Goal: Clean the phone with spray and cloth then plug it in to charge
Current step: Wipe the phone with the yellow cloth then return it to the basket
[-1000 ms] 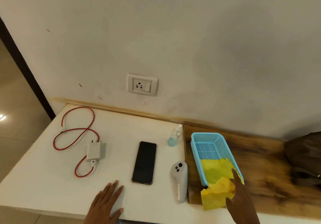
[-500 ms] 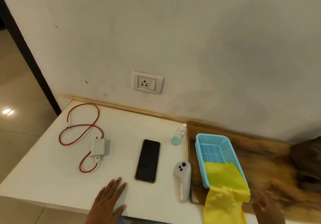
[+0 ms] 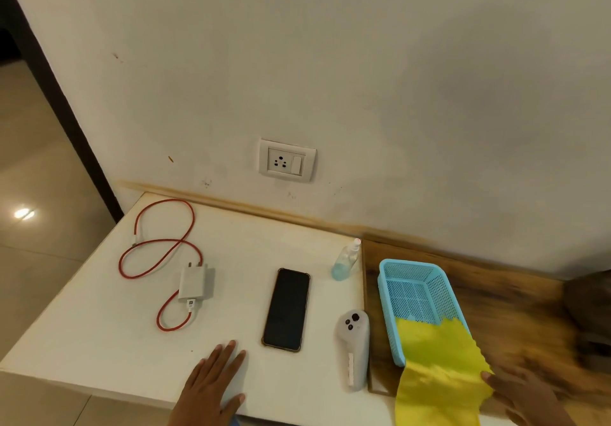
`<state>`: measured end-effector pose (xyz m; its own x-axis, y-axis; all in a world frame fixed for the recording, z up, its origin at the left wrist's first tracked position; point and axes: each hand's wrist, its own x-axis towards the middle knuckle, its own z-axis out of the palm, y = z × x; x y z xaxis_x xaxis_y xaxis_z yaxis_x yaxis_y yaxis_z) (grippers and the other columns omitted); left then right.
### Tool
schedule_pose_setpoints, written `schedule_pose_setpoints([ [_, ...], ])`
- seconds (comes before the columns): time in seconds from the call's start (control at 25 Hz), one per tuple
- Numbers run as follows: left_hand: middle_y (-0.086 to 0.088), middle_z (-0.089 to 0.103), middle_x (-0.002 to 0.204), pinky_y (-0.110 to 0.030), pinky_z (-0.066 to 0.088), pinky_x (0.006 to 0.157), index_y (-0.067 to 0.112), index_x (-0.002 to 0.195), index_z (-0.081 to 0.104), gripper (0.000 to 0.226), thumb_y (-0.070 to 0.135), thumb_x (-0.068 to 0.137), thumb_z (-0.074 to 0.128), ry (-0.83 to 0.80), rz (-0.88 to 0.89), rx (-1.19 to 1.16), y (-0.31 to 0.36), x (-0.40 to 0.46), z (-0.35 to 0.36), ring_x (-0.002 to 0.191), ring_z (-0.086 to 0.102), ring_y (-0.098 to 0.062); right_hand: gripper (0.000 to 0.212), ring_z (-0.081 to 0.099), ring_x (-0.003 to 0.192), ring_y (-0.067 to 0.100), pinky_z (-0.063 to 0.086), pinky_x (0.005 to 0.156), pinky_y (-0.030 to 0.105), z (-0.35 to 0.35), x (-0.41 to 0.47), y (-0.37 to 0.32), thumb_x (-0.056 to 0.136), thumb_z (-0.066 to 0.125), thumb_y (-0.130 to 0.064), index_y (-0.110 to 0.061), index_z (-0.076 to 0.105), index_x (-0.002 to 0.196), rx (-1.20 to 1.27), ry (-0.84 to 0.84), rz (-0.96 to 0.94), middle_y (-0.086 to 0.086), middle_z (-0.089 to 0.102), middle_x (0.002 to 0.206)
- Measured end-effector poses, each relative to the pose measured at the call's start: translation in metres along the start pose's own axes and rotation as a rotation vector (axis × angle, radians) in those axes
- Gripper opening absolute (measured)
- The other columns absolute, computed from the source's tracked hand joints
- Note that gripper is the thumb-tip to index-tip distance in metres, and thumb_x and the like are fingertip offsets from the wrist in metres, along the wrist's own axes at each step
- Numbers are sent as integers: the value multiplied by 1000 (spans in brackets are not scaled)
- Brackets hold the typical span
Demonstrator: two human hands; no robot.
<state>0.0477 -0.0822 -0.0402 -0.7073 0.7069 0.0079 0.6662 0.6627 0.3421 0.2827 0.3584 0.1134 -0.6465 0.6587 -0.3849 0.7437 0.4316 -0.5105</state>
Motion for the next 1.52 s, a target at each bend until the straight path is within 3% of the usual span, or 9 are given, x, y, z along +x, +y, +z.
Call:
schedule_pose_setpoints([
  [0.36,12,0,157,-18,1,109,25,132,42,65,65,89,14,0,-7,-8,-1,-1,2,142,-4,-5,73,55,49,-2,40,47,7,-25,-9,-23,15,83,-63,-34,74,82,-14,-58,-31,-8,66,59],
  [0.48,11,-1,157,-18,1,109,25,132,43,65,65,89,14,11,-3,-3,-1,0,1,142,-5,-5,26,63,67,4,50,67,21,-27,-22,-50,38,82,-57,-50,67,57,-125,73,-94,-12,70,69],
  [0.6,13,1,157,-17,2,109,26,132,43,64,65,89,16,1,-10,-26,-1,-1,1,142,-3,-4,51,59,83,19,45,77,33,-43,-7,-62,64,82,-11,-59,64,70,-214,186,-174,-4,67,83],
  [0.72,14,2,156,-17,2,109,27,132,43,64,65,89,16,14,-16,-42,0,-2,2,142,-2,-3,6,55,103,11,36,86,9,-66,1,-76,71,72,-45,-47,67,74,-235,259,-342,2,67,99],
  [0.8,14,1,156,-17,2,109,27,132,43,64,65,89,15,20,-18,-31,0,-1,0,142,-3,-3,28,48,103,-13,33,87,2,-75,10,-88,77,52,-66,-42,64,84,-300,367,-484,-11,67,96],
  [1.04,15,2,156,-17,2,109,28,132,43,64,65,89,15,24,-26,-40,2,-2,-1,142,-2,-2,58,58,83,-6,37,70,-2,-61,18,-99,72,73,-3,-60,62,71,-128,182,-316,-32,65,82],
  [1.28,16,1,156,-16,1,109,28,133,42,64,66,88,15,16,-31,-45,2,-2,-1,142,-3,-2,30,63,73,-6,45,60,2,-46,8,-64,67,81,-22,-47,69,59,-87,40,-230,-26,69,72],
  [1.4,16,2,156,-17,1,109,28,132,43,65,67,88,16,5,-33,-43,1,-1,0,142,-2,-2,51,65,72,-2,46,62,3,-47,6,-47,28,67,-83,-41,71,57,-97,-37,-210,-19,72,70],
  [1.52,15,2,156,-17,1,109,28,132,43,65,67,87,18,2,-32,-43,0,-2,2,142,-2,-2,38,67,76,7,49,65,10,-51,-2,-56,31,81,-67,-42,70,58,-189,-20,-214,-20,70,75],
])
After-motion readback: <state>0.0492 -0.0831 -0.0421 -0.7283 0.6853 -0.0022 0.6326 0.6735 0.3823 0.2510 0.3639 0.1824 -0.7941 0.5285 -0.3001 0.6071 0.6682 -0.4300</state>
